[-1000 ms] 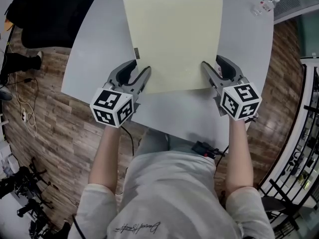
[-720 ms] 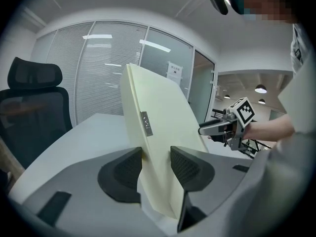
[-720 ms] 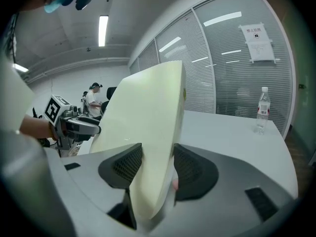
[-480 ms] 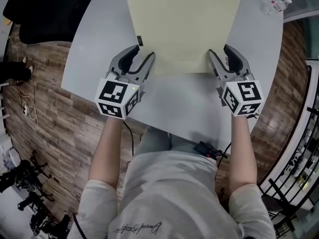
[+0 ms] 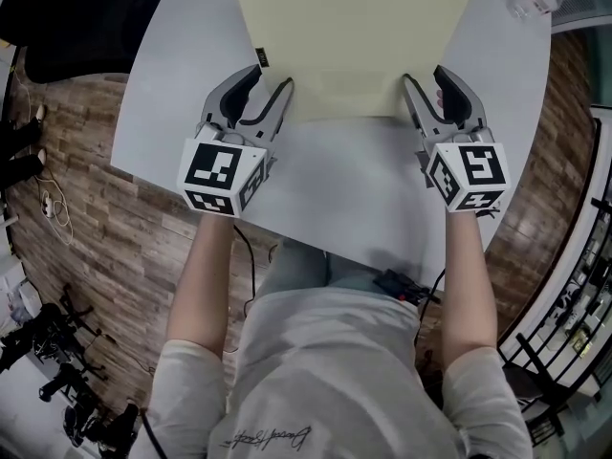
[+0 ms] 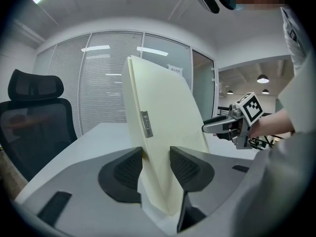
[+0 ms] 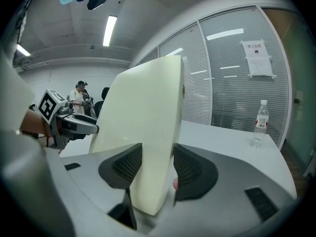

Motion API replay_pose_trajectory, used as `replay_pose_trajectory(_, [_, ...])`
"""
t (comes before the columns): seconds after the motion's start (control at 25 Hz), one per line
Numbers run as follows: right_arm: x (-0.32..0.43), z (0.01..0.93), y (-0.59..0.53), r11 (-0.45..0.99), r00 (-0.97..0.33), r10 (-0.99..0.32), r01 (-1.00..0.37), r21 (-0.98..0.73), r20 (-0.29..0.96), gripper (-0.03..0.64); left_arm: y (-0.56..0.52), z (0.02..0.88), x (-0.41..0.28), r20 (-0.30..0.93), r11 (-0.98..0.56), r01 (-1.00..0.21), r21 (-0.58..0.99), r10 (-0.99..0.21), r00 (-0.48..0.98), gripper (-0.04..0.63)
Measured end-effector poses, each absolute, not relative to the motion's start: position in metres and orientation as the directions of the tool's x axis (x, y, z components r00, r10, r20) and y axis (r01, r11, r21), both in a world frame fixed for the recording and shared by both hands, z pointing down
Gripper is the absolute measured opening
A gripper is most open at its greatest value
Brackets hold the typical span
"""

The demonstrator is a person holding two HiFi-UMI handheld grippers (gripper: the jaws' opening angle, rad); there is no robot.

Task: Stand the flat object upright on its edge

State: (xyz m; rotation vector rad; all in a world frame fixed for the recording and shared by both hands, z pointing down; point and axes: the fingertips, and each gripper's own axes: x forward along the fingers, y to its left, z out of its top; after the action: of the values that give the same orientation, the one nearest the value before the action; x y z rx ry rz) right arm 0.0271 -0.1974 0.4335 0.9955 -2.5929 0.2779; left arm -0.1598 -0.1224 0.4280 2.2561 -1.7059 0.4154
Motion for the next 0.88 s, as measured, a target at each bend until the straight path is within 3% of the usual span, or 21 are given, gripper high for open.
replay_pose_trajectory(0.88, [0.029,0.449,-0.202,0.714,-0.676,-0.648,-0.7,-0.03,0.35,0.213,-0.13,0.442,-0.159,0.356,-0.257,-0.966,-0.013,-0.904,0.236,0.183])
